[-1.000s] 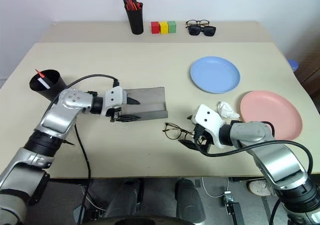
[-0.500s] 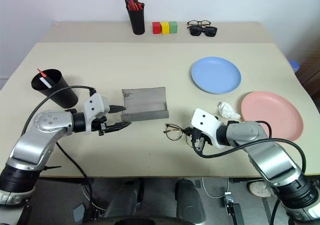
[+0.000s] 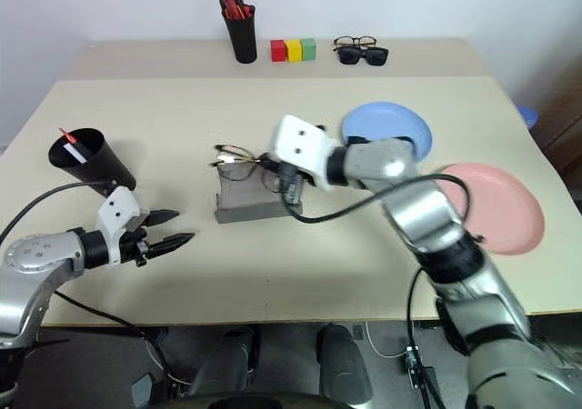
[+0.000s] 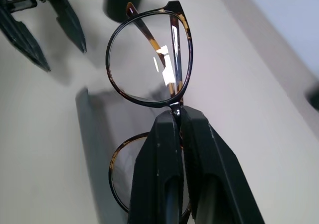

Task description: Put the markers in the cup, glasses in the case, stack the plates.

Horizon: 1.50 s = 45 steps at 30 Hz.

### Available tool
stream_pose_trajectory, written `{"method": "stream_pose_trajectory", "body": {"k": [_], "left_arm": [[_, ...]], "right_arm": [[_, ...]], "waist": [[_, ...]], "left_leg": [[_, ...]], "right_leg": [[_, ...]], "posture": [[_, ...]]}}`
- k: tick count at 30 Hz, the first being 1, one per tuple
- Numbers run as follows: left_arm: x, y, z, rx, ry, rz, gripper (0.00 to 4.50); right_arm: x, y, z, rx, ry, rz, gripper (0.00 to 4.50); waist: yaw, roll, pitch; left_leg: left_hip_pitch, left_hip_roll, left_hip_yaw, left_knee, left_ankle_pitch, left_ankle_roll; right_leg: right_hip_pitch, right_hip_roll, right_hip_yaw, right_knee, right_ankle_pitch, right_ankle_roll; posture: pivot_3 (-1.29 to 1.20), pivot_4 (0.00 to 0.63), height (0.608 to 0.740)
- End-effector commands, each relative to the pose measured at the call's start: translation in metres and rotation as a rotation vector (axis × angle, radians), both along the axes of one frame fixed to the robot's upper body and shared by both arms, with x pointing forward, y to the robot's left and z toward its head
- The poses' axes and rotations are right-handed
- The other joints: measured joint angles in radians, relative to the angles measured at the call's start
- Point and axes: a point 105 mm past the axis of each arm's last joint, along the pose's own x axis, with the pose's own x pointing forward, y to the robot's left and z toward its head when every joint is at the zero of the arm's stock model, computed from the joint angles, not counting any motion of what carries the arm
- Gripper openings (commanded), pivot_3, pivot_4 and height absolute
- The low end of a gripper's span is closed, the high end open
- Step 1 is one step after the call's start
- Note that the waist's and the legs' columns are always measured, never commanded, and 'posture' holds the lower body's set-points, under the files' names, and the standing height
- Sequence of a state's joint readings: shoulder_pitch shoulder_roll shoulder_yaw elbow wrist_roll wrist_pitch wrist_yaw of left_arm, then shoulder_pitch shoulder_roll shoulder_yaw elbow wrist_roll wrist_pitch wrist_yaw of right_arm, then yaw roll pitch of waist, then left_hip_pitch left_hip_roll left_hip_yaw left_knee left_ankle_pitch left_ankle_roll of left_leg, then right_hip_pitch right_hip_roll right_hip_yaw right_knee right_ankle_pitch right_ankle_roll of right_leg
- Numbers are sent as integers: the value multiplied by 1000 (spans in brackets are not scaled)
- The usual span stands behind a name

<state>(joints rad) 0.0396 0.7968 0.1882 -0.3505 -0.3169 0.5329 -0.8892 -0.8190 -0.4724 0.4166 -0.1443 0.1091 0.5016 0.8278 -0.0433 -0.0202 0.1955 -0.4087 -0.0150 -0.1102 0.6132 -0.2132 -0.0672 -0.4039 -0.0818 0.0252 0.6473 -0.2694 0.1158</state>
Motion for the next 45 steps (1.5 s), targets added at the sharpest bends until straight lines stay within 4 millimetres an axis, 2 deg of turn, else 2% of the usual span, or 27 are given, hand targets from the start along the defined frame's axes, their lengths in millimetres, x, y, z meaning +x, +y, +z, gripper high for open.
{"method": "stream_pose_trajectory", "body": {"k": [1, 5, 9, 12, 15, 16, 19, 22, 24, 26, 29, 33, 36, 40, 45], "left_arm": [[0, 0, 16, -15, -68, 17, 2900], [-4, -4, 23, -33, -100, 28, 2900], [-1, -4, 30, -54, -128, 50, 2900], [9, -8, 43, -128, -166, 61, 2900], [27, -13, 59, -205, -203, 73, 2015], [38, -19, 64, -209, -223, 71, 1519], [73, -35, 76, -225, -290, 105, 51], [114, -58, 81, -285, -261, 157, 51], [133, -75, 76, -318, -155, 149, 51], [145, -87, 73, -323, -74, 121, 51], [164, -91, 68, -295, 6, 168, 51], [164, -105, 56, -209, 111, 71, 51], [163, -106, 47, -150, 152, 35, 51], [151, -112, 45, -137, 164, -68, 51], [132, -106, 45, -94, 118, -158, 51]], "right_arm": [[21, 16, -16, -52, -42, -14, 68], [22, 7, -39, -135, -8, -7, 68], [13, 1, -46, -162, 34, 20, 68], [9, 7, -39, -118, 42, 29, 921], [13, 9, -22, -43, 16, -12, 2423], [13, 7, -17, -21, 10, -24, 2920], [9, -1, -10, 9, -3, -32, 2939], [-2, -17, -10, 28, -6, -36, 2939], [-10, -29, -11, 33, -5, -45, 2939], [-17, -39, -10, 44, -2, -65, 2939], [-25, -56, -8, 76, 19, -111, 2939], [-34, -83, -10, 144, 79, -232, 2939], [-42, -94, -15, 147, 99, -291, 2939], [-46, -102, -19, 151, 109, -352, 2939], [-38, -105, -16, 152, 92, -382, 2939]], "waist": [[4, 0, 0], [9, 0, 0], [4, 0, 0], [-3, 1, 1], [-1, 1, 1], [0, 1, 1], [15, 0, 0], [37, -1, 0], [33, -2, 0], [27, -1, 0], [13, -1, 0], [-1, -1, 0], [-1, -1, 0], [-2, -1, 0], [-1, -1, 0]], "left_leg": [[0, 0, 0, 0, 0, 0], [-1, -1, 0, 0, 0, 0], [-1, -1, -1, 0, 0, 0], [0, 0, -1, 0, 0, 0], [0, 0, -1, 0, 0, 0], [0, 0, -1, 1, 0, 0], [0, -1, -2, 1, 0, 0], [0, -2, -2, 2, 0, 0], [-1, -3, -3, 3, 0, 0], [-2, -4, -3, 3, 0, 0], [-2, -4, -2, 2, 0, 0], [-1, -3, -3, 2, 0, 0], [-2, -3, -2, 2, 0, 0], [-2, -3, -2, 2, 0, 0], [-1, -3, -2, 2, 0, 0]], "right_leg": [[0, 0, 0, 0, 0, 0], [-1, -1, 0, 0, 0, 0], [-1, -1, 0, 1, 0, 0], [-1, 0, 0, 2, 0, 0], [-1, 1, 0, 3, 0, 0], [-1, 1, 0, 3, 0, 0], [0, 0, 0, 3, 0, 0], [1, -1, 0, 2, 1, 1], [1, -1, -2, 1, 1, 2], [1, -1, -2, 1, 1, 2], [-1, -1, -1, 2, 0, 2], [-1, 0, -1, 3, 0, 2], [-1, -1, -1, 3, 0, 2], [-1, -1, -1, 3, 0, 2], [-1, -1, 0, 3, 0, 2]], "posture": [[0, 150, 740], [0, 150, 740], [0, 150, 740], [0, 150, 740], [0, 150, 740], [0, 150, 740], [0, 150, 740], [0, 150, 740], [0, 150, 740], [0, 150, 740], [0, 150, 740], [0, 150, 740], [0, 150, 740], [0, 150, 740], [0, 150, 740]]}}
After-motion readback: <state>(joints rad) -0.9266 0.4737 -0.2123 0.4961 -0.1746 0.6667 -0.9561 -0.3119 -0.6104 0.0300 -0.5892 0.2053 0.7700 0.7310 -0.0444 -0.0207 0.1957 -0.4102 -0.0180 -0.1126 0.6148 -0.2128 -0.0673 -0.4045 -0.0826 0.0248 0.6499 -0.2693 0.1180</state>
